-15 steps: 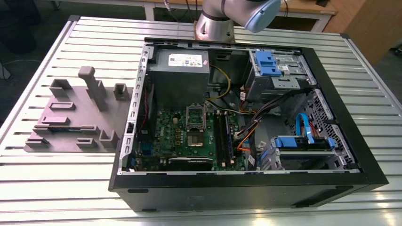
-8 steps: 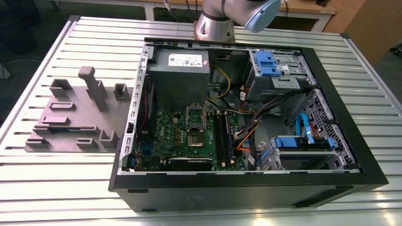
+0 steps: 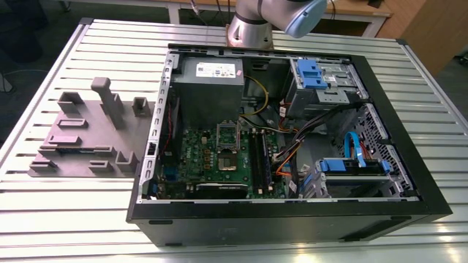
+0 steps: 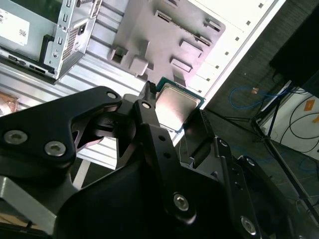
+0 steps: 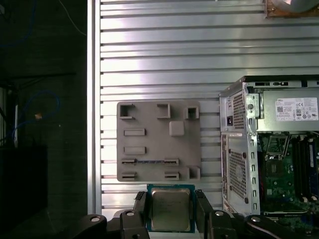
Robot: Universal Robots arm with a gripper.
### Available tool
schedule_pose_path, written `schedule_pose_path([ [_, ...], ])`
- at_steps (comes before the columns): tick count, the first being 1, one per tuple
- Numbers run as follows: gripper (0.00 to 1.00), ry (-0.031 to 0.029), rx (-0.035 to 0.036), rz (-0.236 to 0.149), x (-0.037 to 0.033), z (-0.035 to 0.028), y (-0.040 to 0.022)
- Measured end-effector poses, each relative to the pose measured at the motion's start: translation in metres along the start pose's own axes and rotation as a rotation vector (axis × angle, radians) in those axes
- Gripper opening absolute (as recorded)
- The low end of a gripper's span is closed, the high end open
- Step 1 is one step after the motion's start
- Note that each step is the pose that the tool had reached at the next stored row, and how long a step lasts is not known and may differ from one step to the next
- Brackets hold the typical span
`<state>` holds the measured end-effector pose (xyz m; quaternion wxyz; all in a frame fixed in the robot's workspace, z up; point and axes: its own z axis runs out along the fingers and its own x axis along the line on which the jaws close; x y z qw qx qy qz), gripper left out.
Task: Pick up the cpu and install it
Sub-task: 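Pick up the cpu and move it towards the insertion slot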
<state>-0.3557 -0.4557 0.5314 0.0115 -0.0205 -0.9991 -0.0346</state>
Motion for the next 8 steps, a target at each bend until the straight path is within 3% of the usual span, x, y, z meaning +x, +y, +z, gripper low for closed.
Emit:
schedule_pose_path([
  [4, 0.47, 0.0, -0.0001, 0.0, -0.0003, 0.0071, -0.0025],
  [8, 0.47, 0.0009, -0.0157, 0.0, -0.0017, 0.0115, -0.008],
])
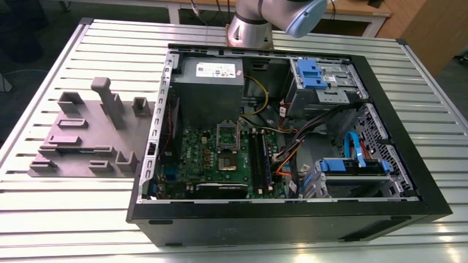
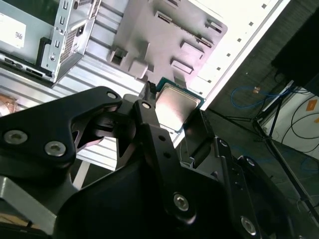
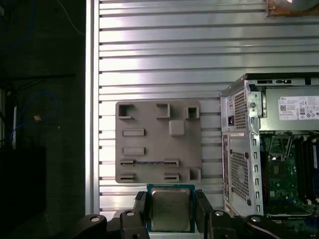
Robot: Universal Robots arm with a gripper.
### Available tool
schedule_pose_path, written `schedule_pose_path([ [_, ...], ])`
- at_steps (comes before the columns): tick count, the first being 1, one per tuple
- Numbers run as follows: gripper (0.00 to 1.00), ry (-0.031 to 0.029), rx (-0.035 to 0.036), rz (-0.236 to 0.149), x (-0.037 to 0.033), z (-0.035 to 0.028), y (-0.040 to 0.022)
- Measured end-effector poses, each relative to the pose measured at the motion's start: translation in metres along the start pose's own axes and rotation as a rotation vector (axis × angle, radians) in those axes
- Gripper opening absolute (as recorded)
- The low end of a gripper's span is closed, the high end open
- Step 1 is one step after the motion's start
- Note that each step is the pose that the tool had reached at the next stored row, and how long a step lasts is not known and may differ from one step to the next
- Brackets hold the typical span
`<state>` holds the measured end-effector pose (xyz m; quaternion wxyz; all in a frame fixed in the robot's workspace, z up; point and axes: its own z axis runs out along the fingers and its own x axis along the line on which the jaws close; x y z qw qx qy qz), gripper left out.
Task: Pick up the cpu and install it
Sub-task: 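Pick up the cpu and move it towards the insertion slot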
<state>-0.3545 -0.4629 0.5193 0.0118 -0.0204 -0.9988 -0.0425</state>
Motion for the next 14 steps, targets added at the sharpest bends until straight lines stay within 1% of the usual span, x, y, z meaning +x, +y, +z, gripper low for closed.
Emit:
schedule_pose_path([
  [4, 0.47, 0.0064, -0.0008, 0.001, -0.0022, 0.0044, -0.0074],
  [7, 0.47, 0.0113, -0.0007, 0.002, -0.0058, 0.0082, -0.0102],
  [8, 0.47, 0.0126, -0.0007, 0.002, -0.0082, 0.0098, -0.0103],
  [11, 0.47, 0.0204, -0.0004, 0.002, -0.0197, 0.0142, -0.0103],
  [14, 0.47, 0.0241, -0.0002, 0.003, -0.0331, 0.019, -0.0101],
])
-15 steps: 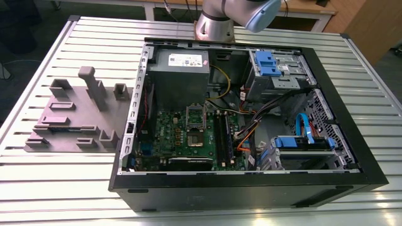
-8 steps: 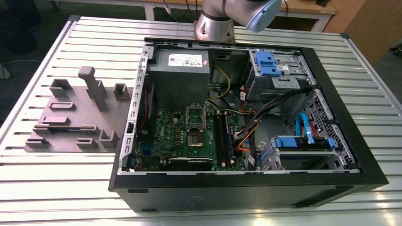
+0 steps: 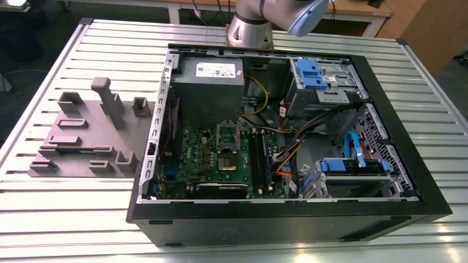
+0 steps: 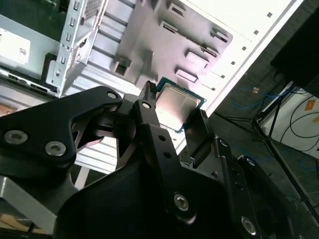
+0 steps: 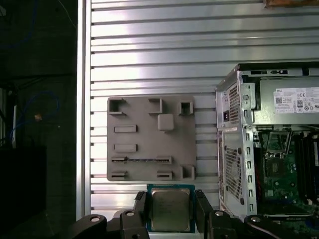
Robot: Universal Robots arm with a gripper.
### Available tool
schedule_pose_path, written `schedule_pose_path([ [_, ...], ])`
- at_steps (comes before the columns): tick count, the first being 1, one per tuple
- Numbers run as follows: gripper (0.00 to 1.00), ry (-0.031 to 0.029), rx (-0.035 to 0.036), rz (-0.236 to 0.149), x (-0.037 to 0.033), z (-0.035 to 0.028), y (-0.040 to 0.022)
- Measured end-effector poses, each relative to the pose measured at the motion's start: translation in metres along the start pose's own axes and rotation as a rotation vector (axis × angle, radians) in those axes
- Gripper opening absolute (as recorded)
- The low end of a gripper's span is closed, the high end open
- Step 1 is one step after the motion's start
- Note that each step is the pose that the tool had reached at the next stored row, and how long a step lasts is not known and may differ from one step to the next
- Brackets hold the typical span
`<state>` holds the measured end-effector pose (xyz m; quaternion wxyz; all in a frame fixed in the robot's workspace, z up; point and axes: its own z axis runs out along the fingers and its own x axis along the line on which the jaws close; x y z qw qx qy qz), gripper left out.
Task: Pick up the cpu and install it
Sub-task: 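Pick up the cpu and move it towards the insertion slot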
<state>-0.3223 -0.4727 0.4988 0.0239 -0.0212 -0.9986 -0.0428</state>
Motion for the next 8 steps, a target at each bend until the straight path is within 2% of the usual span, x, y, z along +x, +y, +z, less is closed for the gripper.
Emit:
schedule_pose_path([
  [8, 0.47, 0.0011, -0.0001, 0.0, -0.0375, 0.013, 0.0004],
])
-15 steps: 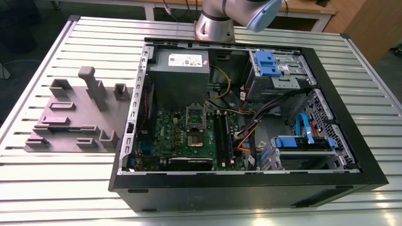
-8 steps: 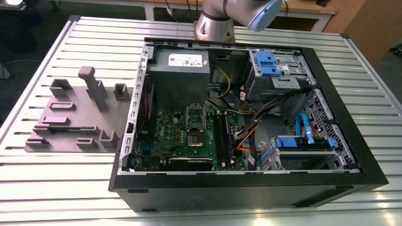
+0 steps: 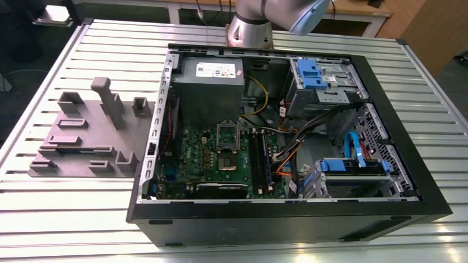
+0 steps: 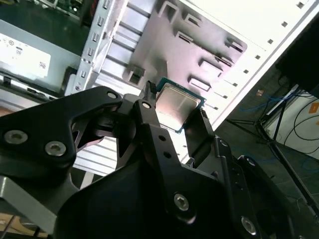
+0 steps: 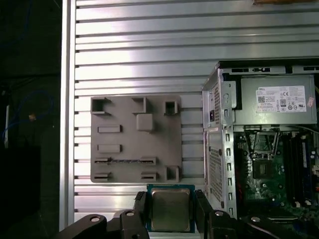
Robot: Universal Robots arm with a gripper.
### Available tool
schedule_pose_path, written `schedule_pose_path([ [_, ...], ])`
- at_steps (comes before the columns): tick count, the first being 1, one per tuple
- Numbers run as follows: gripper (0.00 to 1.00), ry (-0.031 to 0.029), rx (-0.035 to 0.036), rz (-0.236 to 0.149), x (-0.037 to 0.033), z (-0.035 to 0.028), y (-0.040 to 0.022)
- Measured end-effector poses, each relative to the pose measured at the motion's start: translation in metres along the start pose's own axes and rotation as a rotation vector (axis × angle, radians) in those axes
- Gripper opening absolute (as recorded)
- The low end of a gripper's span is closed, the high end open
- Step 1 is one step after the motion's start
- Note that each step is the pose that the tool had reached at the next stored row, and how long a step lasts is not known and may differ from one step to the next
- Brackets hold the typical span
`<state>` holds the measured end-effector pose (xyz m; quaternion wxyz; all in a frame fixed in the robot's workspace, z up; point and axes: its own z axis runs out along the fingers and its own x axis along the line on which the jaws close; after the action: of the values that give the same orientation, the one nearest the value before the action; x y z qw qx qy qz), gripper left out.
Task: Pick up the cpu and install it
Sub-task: 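Pick up the cpu and move it towards the insertion slot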
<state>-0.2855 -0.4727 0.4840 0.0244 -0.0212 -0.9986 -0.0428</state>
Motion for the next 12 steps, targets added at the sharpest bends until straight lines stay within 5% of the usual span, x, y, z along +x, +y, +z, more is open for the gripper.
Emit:
schedule_pose_path([
  [12, 0.47, 0.0002, 0.0, 0.0, -0.0552, 0.0191, 0.0006],
])
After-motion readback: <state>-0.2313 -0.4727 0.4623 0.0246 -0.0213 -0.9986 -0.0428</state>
